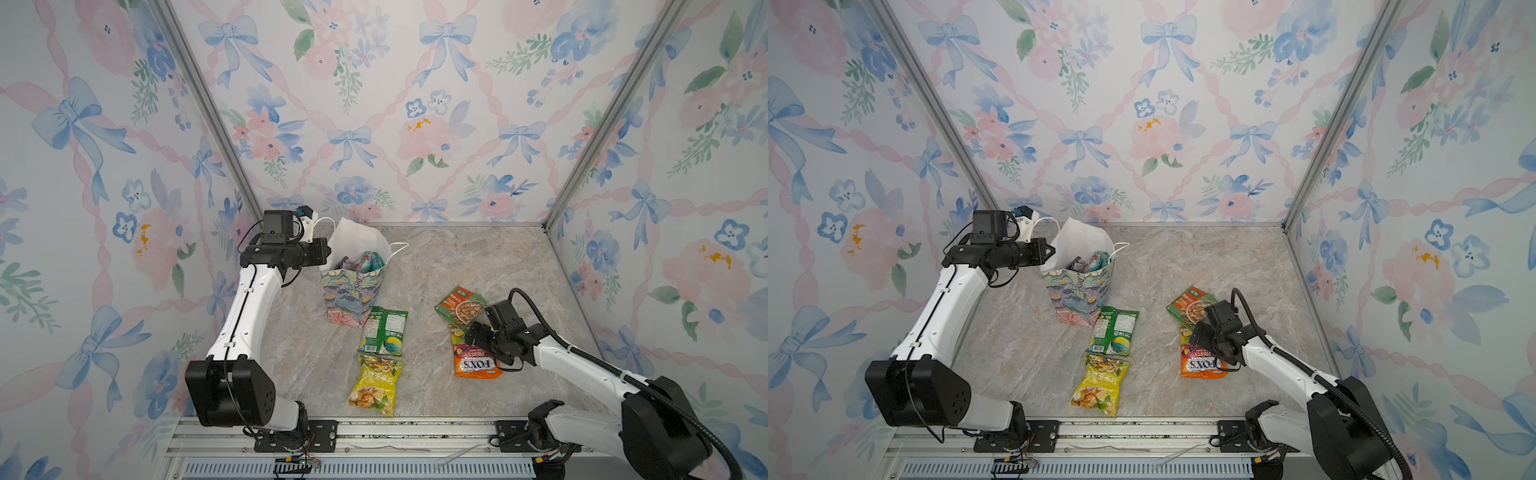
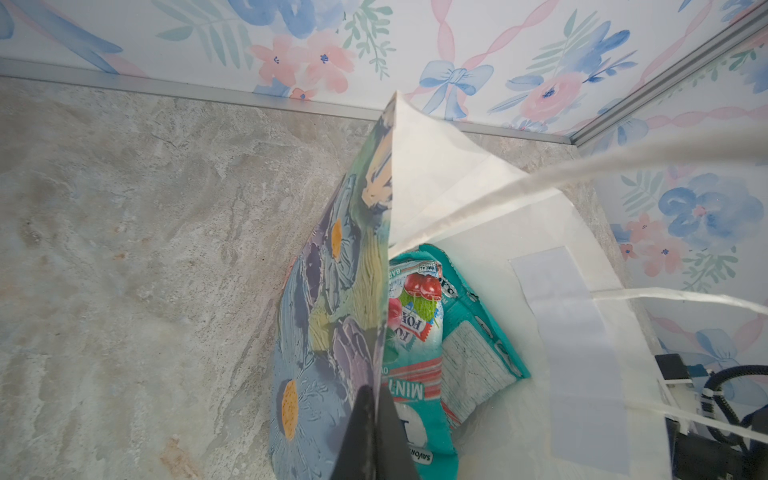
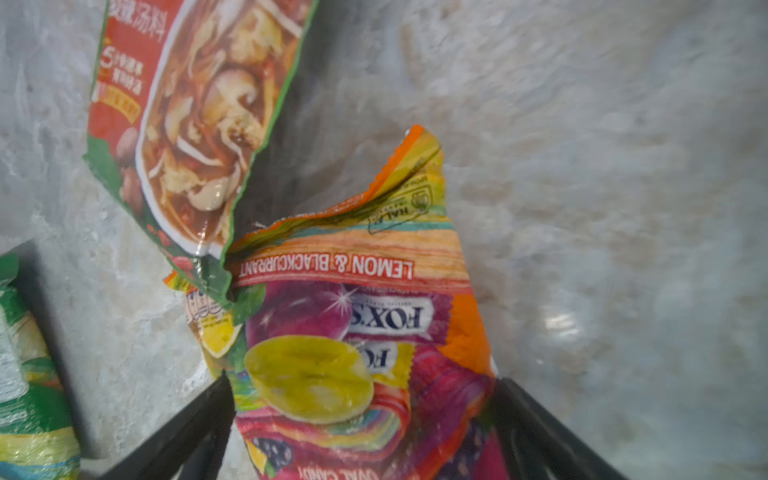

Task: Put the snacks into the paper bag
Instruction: 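Lower the right gripper onto the orange Fox's packet and close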

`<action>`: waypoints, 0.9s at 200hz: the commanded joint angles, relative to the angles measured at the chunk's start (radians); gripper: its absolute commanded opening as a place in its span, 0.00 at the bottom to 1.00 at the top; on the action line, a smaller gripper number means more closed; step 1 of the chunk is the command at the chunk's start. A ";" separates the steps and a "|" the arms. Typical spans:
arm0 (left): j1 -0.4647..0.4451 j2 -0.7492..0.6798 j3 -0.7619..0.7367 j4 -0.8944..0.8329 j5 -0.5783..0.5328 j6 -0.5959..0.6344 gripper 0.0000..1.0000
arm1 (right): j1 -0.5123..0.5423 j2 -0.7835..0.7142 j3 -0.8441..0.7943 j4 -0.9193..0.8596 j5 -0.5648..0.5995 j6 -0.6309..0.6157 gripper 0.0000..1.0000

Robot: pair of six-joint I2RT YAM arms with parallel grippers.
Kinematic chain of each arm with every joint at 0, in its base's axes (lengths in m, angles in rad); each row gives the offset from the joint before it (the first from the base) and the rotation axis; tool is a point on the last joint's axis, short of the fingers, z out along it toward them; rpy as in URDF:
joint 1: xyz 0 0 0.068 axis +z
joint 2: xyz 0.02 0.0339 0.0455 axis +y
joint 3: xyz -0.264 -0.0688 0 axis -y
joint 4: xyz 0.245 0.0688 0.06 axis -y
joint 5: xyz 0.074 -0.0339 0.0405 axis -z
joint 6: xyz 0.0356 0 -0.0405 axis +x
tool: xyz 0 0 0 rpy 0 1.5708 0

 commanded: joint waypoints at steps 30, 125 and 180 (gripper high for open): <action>0.007 -0.005 -0.011 -0.005 0.016 0.006 0.00 | 0.069 0.056 0.078 -0.012 0.011 0.049 0.97; 0.007 -0.002 -0.008 -0.005 0.020 0.004 0.00 | -0.133 -0.038 -0.044 0.024 -0.147 -0.085 0.79; 0.006 0.001 -0.007 -0.005 0.021 0.003 0.00 | -0.113 0.060 -0.056 0.162 -0.289 -0.082 0.66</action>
